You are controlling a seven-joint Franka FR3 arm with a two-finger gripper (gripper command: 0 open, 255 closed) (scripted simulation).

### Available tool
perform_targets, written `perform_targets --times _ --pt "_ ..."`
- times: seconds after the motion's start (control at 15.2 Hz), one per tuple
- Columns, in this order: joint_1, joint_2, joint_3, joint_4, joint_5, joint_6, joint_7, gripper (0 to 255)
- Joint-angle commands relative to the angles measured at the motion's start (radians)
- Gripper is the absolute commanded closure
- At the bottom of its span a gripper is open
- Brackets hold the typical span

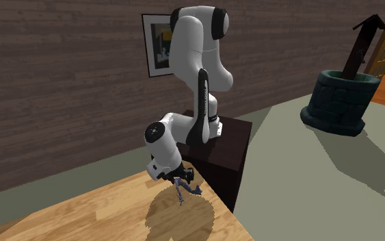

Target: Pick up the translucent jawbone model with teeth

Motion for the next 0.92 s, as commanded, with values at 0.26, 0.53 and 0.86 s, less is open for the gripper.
perform_targets --times 0.26,0.53,0.86 --pt "0.004 -0.07 -0.007 -0.012 -0.014 -0.058 0.012 255" --pt "0.006 -0.124 -0.011 -0.016 -0.024 -0.107 0.022 255" --pt "0.007 -0.188 -0.015 -0.016 -0.037 -0.17 0.035 255"
